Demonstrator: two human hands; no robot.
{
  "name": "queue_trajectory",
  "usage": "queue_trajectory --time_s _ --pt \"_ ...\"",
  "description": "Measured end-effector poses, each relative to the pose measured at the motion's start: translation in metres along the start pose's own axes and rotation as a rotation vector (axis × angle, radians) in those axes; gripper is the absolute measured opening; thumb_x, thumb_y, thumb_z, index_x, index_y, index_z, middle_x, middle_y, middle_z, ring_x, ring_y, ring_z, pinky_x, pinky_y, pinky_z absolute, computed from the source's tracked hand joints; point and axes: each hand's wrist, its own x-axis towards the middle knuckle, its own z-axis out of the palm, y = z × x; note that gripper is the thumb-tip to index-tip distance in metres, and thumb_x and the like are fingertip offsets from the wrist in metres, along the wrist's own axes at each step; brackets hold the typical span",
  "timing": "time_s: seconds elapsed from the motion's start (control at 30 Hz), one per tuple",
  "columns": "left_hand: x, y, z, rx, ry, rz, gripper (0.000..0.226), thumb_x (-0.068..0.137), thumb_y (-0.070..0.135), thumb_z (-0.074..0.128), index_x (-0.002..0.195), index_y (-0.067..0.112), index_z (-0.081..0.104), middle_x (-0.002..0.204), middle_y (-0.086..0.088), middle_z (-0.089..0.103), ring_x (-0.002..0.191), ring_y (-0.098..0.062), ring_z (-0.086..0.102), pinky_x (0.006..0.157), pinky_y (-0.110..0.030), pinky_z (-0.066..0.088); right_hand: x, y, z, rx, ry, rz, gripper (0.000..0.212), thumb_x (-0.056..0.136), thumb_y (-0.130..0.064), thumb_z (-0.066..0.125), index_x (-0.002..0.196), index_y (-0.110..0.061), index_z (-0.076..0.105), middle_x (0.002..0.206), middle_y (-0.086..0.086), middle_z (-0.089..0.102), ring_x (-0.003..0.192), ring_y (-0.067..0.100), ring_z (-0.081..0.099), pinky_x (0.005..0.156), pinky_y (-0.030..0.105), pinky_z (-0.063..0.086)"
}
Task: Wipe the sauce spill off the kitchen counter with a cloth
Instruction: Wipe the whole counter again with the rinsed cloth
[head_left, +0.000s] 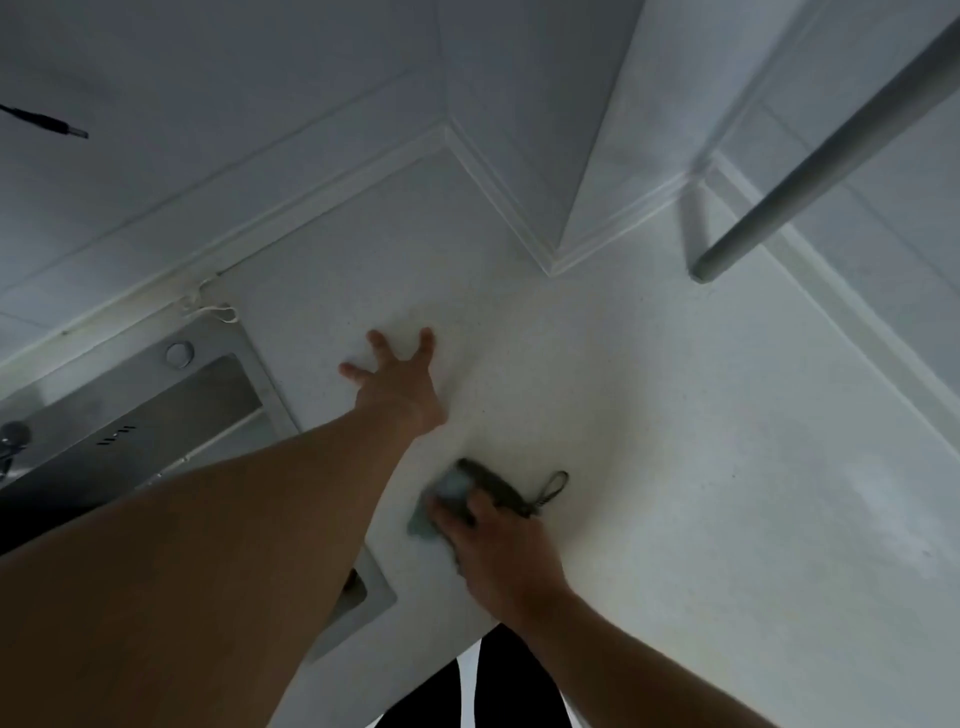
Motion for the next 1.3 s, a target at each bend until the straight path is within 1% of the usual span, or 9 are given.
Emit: queue_trajectory --time_s 0.17,0.3,0.53,0.77,0.9,1.0,1.07,1.2,1.3 --pt "0.000 0.010 0.000 0.084 0.009 0.006 0.106 0.097 0.033 0.065 0.159 0.040 -0.020 0.161 -0.027 -0.033 0.146 -0.065 -0.012 0.113 -0.075 0.019 0.032 0.098 -0.065 -0.091 0.369 0.257 0.032 0.108 -0.037 0.044 0.135 -0.046 0.061 0.135 -0.012 0.066 0.125 0.008 0.057 0.121 0.055 0.033" --pt "-0.009 0.004 0.002 0.081 0.020 0.066 0.100 0.096 0.032 0.066 0.162 0.038 -0.008 0.166 -0.023 -0.024 0.151 -0.057 -0.009 0.119 -0.071 0.011 0.026 0.064 -0.052 -0.028 0.564 0.817 0.048 0.103 -0.024 0.040 0.150 -0.035 0.044 0.141 0.012 0.053 0.112 0.038 0.061 0.088 0.040 0.048" --pt "-0.055 -0.010 0.029 0.146 -0.050 0.211 0.088 0.092 0.022 0.063 0.161 0.045 0.013 0.166 -0.009 -0.001 0.149 -0.046 0.009 0.113 -0.069 0.032 -0.055 -0.042 0.028 -0.016 -0.049 -0.084 0.058 0.089 -0.041 0.063 0.145 -0.051 0.051 0.121 -0.005 0.064 0.084 0.021 0.072 0.058 0.036 0.053" --pt "-0.064 -0.018 0.053 0.377 -0.016 0.263 0.104 0.095 0.010 0.059 0.160 0.043 -0.015 0.167 -0.011 -0.028 0.151 -0.055 -0.005 0.113 -0.066 0.036 -0.046 0.068 -0.025 0.038 0.586 1.004 0.043 0.108 -0.034 0.040 0.151 -0.043 0.045 0.149 0.013 0.053 0.119 0.037 0.063 0.096 0.043 0.048" --pt "-0.069 -0.012 0.047 0.392 -0.010 0.225 0.098 0.095 0.013 0.056 0.161 0.043 -0.010 0.169 -0.011 -0.019 0.151 -0.053 0.008 0.116 -0.067 0.028 -0.067 -0.049 0.048 0.057 0.156 0.311 0.042 0.096 -0.042 0.043 0.137 -0.052 0.043 0.117 0.003 0.062 0.073 0.032 0.069 0.063 0.043 0.061" --pt "-0.066 -0.001 0.036 0.234 0.051 0.156 0.069 0.093 0.022 0.053 0.156 0.035 0.030 0.164 -0.010 0.011 0.145 -0.047 0.022 0.111 -0.061 0.036 -0.075 0.000 0.020 -0.110 0.031 -0.119 0.051 0.097 -0.047 0.048 0.146 -0.059 0.047 0.140 -0.011 0.057 0.105 0.021 0.071 0.088 0.037 0.058" --pt "-0.057 0.007 0.030 0.117 0.103 0.107 0.048 0.093 0.027 0.050 0.141 0.020 0.049 0.152 -0.013 0.025 0.139 -0.044 0.027 0.103 -0.052 0.042 -0.060 0.068 -0.025 -0.098 0.149 0.027 0.041 0.097 -0.051 0.039 0.131 -0.064 0.058 0.146 -0.022 0.055 0.136 0.013 0.055 0.116 0.037 0.038" --pt "-0.035 0.018 0.027 0.006 0.127 0.051 0.041 0.090 0.024 0.046 0.124 0.006 0.059 0.131 -0.019 0.049 0.122 -0.038 0.046 0.092 -0.043 0.043 -0.048 0.148 -0.075 -0.115 0.507 0.871 0.043 0.103 -0.043 0.041 0.145 -0.048 0.049 0.141 0.009 0.057 0.123 0.038 0.060 0.100 0.043 0.043" --pt "-0.022 0.029 0.023 -0.065 0.195 0.016 0.045 0.090 0.032 0.054 0.134 0.023 0.048 0.137 -0.014 0.033 0.123 -0.041 0.036 0.080 -0.044 0.039 -0.032 0.085 -0.041 -0.037 0.452 0.795 0.042 0.104 -0.051 0.038 0.142 -0.036 0.047 0.131 0.010 0.060 0.108 0.037 0.067 0.082 0.038 0.048"
